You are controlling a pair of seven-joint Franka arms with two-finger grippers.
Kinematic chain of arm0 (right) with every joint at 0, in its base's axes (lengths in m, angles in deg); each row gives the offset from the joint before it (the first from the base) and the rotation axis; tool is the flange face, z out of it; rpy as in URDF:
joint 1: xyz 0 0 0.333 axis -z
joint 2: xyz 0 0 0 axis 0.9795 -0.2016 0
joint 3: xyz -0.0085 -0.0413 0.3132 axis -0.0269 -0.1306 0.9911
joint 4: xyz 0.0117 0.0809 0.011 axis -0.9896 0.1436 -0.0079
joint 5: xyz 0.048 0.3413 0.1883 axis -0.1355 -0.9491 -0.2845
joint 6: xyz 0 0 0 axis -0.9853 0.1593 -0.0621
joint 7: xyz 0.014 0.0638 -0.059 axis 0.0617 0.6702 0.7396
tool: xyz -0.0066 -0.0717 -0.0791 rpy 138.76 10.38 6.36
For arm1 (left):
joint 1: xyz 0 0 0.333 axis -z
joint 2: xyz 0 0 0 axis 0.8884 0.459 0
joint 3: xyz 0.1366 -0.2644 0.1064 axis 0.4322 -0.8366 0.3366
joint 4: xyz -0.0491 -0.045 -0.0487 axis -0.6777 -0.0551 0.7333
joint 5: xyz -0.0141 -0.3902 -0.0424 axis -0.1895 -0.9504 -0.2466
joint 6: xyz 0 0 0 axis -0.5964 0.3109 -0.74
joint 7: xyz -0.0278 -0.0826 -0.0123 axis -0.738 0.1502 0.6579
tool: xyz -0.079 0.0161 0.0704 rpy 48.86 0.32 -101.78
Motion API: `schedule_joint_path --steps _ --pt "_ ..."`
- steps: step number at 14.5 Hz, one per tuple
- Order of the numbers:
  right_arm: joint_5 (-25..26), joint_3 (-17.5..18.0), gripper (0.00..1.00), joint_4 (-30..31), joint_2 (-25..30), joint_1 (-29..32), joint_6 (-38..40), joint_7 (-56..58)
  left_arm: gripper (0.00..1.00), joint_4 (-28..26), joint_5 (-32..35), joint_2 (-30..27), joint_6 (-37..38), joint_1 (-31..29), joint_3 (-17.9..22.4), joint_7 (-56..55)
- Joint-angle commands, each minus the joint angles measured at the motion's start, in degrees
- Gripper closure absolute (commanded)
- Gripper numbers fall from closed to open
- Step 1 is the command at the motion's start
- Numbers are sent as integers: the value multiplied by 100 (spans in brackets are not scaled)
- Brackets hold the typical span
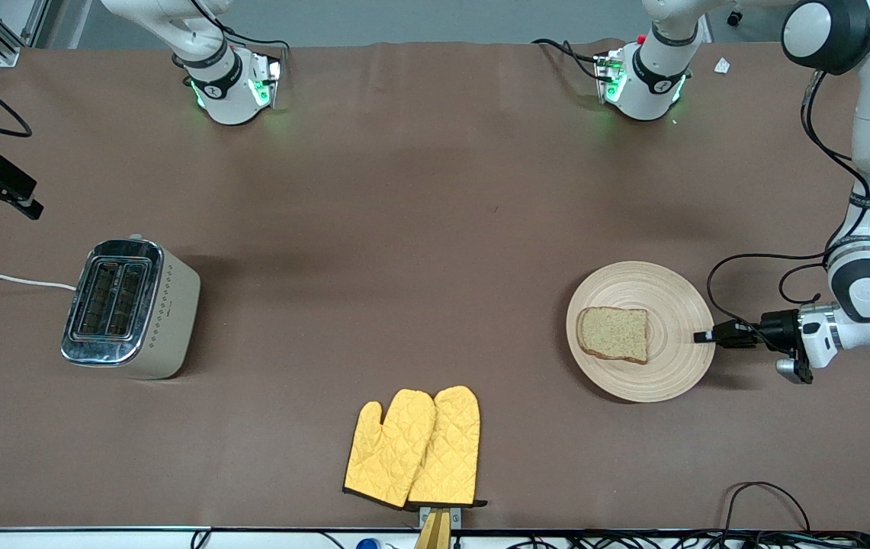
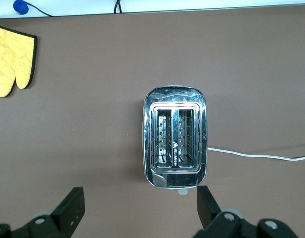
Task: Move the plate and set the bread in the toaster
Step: 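Push the plate with the left gripper toward the toaster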
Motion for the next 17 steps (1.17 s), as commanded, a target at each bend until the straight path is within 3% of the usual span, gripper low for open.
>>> schedule_joint_path --steps 1,6,8,13,17 --pt "30 22 0 73 36 22 41 -1 100 22 24 -106 -46 90 -417 -236" --pt "30 22 0 65 36 13 208 8 100 417 -20 -89 -186 669 -1147 -1606" --pt "30 22 0 65 27 22 209 -10 100 462 -430 -45 -327 1055 -1332 -1906" --pt "4 13 0 73 -17 40 174 25 100 462 -1450 183 -1275 2144 -1333 -1916" --pt "-304 31 0 108 -69 -144 226 -10 100 540 -2374 508 -2637 3208 -1324 -1916"
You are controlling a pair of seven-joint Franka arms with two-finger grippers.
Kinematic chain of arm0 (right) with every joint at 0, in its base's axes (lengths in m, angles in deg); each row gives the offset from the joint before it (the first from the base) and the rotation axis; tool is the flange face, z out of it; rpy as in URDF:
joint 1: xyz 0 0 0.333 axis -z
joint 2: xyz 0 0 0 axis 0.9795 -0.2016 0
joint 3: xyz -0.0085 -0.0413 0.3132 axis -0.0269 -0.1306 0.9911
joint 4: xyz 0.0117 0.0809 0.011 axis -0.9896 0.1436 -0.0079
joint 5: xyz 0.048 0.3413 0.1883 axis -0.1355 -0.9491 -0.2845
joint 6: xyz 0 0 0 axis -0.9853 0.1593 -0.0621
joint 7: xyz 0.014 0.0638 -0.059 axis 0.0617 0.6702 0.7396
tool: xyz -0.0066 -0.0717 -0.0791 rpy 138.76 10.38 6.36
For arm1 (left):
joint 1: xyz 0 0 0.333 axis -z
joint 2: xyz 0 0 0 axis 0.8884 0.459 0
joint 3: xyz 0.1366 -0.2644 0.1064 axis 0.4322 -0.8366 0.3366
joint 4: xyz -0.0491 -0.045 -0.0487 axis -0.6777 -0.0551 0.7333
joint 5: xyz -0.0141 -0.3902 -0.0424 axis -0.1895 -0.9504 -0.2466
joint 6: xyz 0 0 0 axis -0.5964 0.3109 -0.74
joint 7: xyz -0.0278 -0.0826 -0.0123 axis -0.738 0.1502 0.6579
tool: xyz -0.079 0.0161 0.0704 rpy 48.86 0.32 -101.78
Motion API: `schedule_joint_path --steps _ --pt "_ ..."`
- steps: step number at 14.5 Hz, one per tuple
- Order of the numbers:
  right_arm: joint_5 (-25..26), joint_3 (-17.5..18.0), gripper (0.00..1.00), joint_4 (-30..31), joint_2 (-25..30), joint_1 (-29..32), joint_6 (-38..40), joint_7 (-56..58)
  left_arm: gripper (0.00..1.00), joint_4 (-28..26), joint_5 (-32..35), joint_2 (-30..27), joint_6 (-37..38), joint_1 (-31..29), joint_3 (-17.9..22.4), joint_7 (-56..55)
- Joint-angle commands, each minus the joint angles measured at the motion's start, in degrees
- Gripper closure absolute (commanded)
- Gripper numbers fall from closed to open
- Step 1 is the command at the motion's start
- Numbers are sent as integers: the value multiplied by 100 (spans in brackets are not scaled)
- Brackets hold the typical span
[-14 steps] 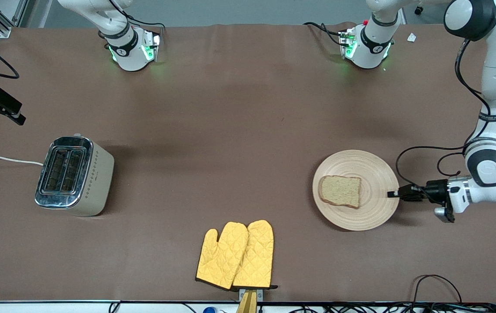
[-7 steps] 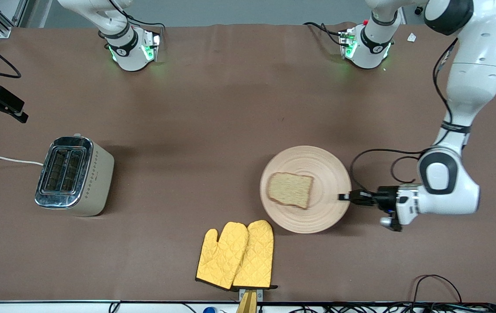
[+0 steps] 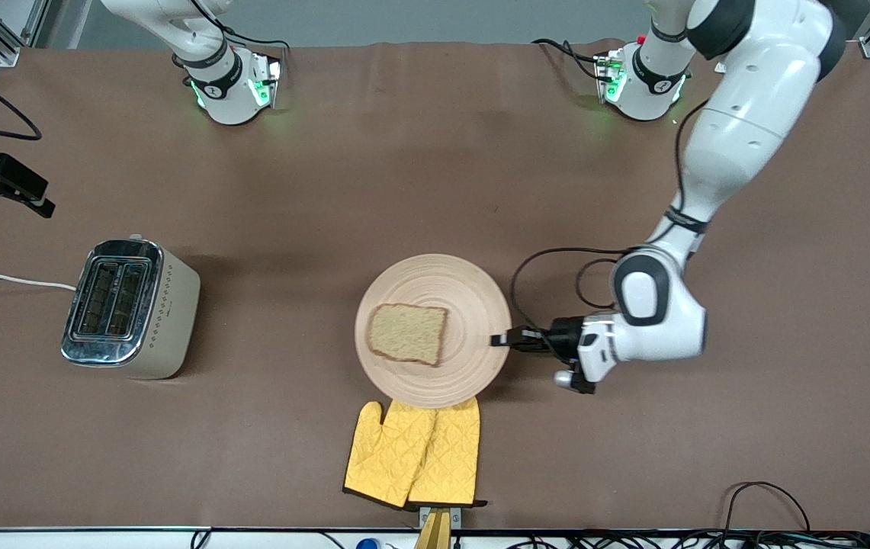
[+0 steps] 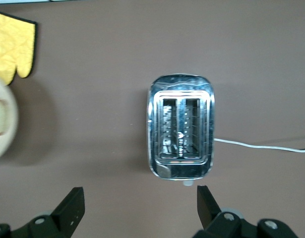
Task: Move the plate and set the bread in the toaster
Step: 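Push the plate with the left gripper toward the toaster, then grasp the bread slice with the right gripper while the left gripper withdraws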
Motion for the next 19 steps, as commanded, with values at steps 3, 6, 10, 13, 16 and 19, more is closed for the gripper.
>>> schedule_joint_path --steps 3,6,10,13,16,19 --pt "-136 14 0 276 -87 -294 -119 -109 100 420 -900 458 -1089 1009 -12 2" --pt "-372 14 1 514 -201 -294 -550 -302 100 656 -1165 713 -1696 1492 -12 46" --pt "-409 14 2 488 -763 -522 -884 -303 98 798 -1174 863 -2163 1871 -21 107" --pt "-417 23 2 480 -1298 -672 -1323 -311 71 754 -1165 881 -2234 1925 -12 98" --pt "-426 23 3 480 -1782 -830 -1701 -477 26 719 -1086 820 -2243 1942 14 90" --pt "-417 14 4 418 -2265 -1207 -2131 -1057 0 570 -1042 653 -2304 1837 40 -59"
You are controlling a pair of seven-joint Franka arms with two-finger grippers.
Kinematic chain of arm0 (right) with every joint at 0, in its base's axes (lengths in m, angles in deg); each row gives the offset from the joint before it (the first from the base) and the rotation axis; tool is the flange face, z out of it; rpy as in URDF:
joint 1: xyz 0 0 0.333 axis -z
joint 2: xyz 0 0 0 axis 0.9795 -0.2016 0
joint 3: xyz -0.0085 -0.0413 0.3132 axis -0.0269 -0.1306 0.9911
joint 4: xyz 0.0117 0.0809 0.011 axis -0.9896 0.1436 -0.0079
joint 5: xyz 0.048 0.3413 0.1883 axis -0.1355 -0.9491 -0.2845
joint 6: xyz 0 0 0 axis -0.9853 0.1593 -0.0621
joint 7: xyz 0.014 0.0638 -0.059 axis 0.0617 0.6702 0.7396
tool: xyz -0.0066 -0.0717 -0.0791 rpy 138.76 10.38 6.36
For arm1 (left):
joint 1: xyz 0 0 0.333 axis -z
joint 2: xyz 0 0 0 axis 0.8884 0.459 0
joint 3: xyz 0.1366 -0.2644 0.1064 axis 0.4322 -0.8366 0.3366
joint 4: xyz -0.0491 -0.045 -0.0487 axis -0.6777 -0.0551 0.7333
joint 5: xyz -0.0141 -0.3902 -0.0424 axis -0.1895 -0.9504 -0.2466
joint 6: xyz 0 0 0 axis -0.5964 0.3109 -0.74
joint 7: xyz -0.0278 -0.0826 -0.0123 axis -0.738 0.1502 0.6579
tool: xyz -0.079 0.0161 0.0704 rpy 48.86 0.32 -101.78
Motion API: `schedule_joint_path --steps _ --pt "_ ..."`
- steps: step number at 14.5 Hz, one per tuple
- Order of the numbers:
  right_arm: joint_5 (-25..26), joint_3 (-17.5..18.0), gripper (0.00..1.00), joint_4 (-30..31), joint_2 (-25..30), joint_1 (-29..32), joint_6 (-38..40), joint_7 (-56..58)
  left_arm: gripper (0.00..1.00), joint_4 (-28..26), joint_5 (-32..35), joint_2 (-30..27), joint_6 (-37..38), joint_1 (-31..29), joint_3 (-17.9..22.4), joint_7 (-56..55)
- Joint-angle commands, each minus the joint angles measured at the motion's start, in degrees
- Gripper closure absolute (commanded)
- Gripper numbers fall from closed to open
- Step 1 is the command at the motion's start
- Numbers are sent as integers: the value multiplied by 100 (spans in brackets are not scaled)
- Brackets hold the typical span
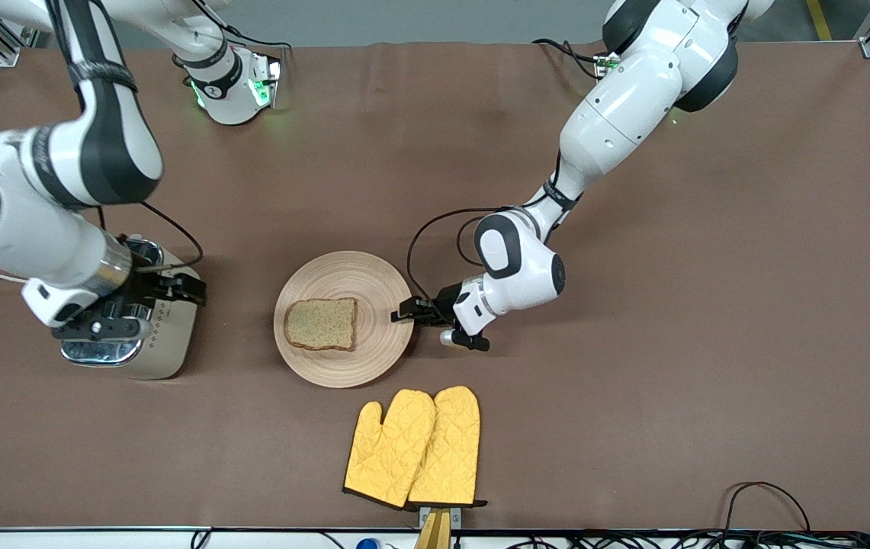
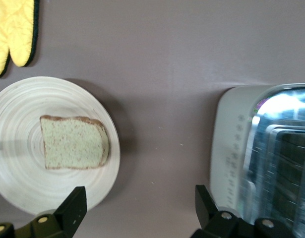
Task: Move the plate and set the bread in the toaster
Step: 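Grasp the bread slice with the right gripper while the left gripper withdraws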
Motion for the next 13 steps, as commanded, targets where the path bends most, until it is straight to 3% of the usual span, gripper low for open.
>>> schedule_joint_path --steps 1,4,8,11,13 --pt "-16 -33 4 -77 -430 -361 -407 -563 0 -227 -4 -366 -84 -112 69 -195" --pt "54 -33 5 -121 -826 -668 -795 -986 0 -746 118 -895 56 -453 140 -178" --pt "46 -33 9 -130 -1301 -731 -1007 -1275 0 -1010 627 -1334 829 -1113 140 -205" --pt "63 -41 9 -77 -1389 -888 -1051 -1426 0 -1256 1417 -1738 1584 -1701 149 -327" --pt "46 -33 9 -69 -1582 -898 -1208 -1443 0 -1388 2329 -2098 2120 -2088 149 -642"
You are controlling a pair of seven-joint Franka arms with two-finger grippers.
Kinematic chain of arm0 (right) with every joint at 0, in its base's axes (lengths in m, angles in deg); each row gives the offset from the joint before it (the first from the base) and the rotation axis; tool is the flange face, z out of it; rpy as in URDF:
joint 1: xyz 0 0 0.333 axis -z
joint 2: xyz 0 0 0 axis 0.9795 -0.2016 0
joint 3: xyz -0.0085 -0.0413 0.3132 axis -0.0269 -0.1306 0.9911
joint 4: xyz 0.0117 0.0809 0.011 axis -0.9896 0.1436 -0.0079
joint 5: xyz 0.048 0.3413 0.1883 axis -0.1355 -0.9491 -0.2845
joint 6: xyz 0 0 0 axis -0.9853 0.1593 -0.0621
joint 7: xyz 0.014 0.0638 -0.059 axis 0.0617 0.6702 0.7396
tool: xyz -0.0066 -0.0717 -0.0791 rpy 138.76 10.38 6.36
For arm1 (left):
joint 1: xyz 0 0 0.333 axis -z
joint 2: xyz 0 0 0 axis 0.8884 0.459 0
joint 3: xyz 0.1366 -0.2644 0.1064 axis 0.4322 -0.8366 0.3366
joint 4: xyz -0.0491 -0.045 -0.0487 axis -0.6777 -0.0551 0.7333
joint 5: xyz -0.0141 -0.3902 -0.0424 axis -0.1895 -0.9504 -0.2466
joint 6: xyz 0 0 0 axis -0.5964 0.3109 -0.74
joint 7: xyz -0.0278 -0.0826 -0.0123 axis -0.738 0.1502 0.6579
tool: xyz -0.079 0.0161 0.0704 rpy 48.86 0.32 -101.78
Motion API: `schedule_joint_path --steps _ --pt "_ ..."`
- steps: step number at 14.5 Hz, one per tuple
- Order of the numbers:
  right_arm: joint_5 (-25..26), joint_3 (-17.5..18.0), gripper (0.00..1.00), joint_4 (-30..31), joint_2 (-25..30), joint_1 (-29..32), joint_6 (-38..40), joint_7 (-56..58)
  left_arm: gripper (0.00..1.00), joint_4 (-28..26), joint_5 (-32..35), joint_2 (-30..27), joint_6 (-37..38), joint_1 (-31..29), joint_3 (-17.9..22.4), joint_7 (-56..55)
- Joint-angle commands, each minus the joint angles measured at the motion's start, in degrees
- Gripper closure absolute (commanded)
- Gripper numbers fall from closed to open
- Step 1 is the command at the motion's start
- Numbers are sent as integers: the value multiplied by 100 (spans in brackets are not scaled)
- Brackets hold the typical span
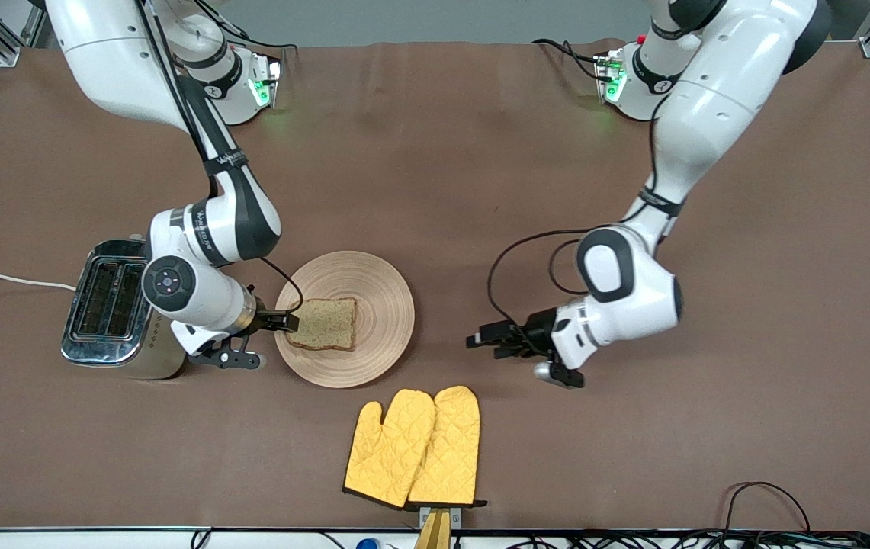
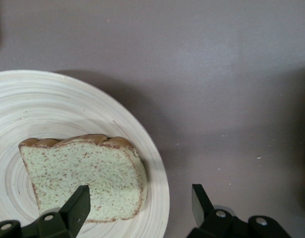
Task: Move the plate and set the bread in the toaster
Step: 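Grasp the bread slice with the right gripper while the left gripper withdraws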
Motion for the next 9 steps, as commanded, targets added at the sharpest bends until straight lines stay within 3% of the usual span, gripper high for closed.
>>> schedule_joint_path --steps 1,5,9 --pt "3 -27 10 -30 -198 -75 -150 -176 0 -454 1145 -748 722 -522 9 -501" --pt "-23 -27 15 67 -269 -75 -238 -291 0 -401 2842 -1364 1927 -1226 0 -793" --pt "-41 -27 22 76 -348 -84 -238 -562 0 -366 3995 -2137 2859 -1614 9 -1284"
